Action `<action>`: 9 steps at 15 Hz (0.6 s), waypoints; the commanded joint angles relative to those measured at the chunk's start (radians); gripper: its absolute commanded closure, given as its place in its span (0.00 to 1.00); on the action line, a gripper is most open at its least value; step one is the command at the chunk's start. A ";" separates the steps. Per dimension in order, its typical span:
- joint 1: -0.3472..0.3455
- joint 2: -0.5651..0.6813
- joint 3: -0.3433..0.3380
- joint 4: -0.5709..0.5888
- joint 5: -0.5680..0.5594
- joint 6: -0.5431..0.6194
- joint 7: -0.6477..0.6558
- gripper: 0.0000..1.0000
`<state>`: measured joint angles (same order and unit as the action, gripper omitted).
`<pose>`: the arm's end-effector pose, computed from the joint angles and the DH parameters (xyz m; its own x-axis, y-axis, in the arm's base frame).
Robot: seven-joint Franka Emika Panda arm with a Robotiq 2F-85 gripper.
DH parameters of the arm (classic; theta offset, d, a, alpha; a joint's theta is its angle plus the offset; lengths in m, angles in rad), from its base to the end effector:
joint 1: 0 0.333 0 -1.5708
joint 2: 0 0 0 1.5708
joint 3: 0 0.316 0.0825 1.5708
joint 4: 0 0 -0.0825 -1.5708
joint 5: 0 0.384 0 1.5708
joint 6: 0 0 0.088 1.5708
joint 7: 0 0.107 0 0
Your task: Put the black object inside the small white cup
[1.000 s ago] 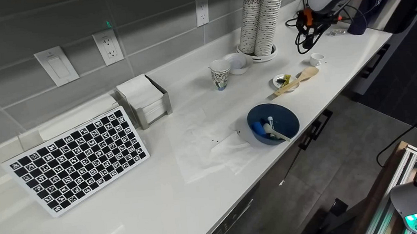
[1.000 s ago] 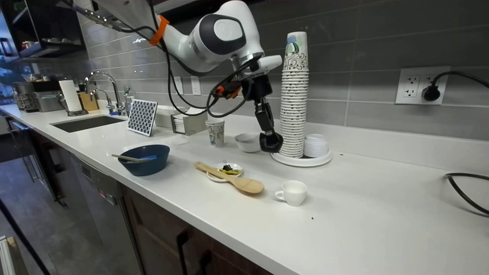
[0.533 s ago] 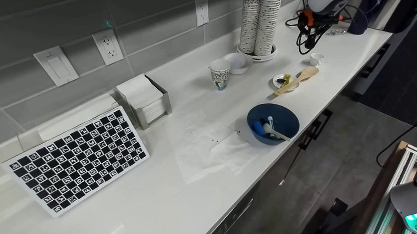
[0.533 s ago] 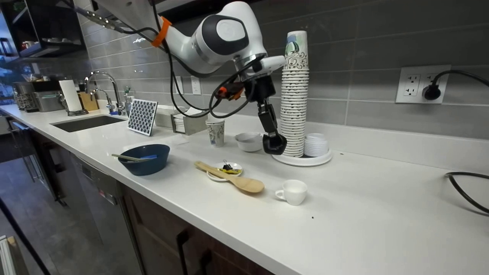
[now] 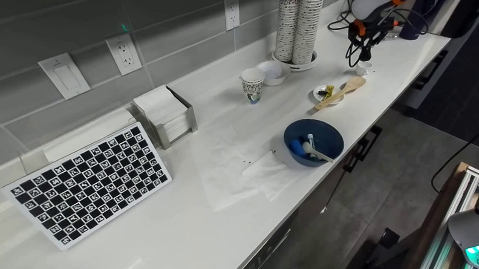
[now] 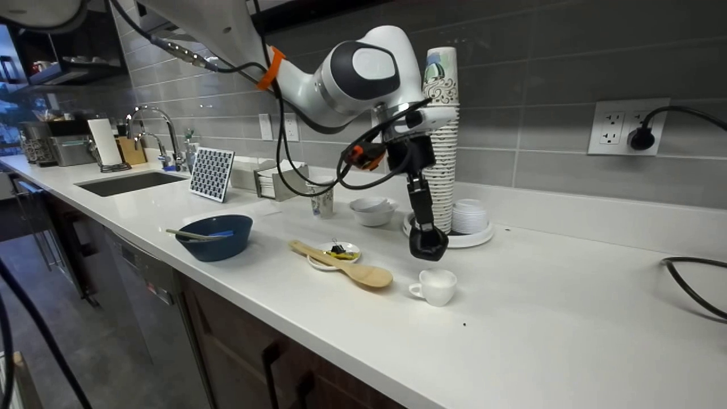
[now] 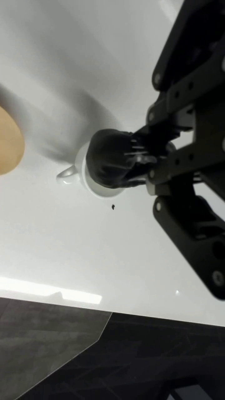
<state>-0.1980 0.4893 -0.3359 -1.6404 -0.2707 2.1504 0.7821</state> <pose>0.5952 -0.3319 0.3531 0.4437 -0.8551 0.2682 -0.8875 -0.3776 0.2643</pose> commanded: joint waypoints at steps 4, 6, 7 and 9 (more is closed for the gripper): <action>-0.003 0.102 -0.010 0.135 -0.001 -0.023 -0.015 0.95; 0.001 0.122 -0.018 0.153 -0.014 -0.014 -0.008 0.95; 0.006 0.133 -0.025 0.163 -0.026 -0.010 -0.001 0.95; 0.011 0.148 -0.038 0.180 -0.043 -0.011 0.008 0.95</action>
<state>-0.1996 0.5947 -0.3466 -1.5192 -0.2826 2.1486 0.7763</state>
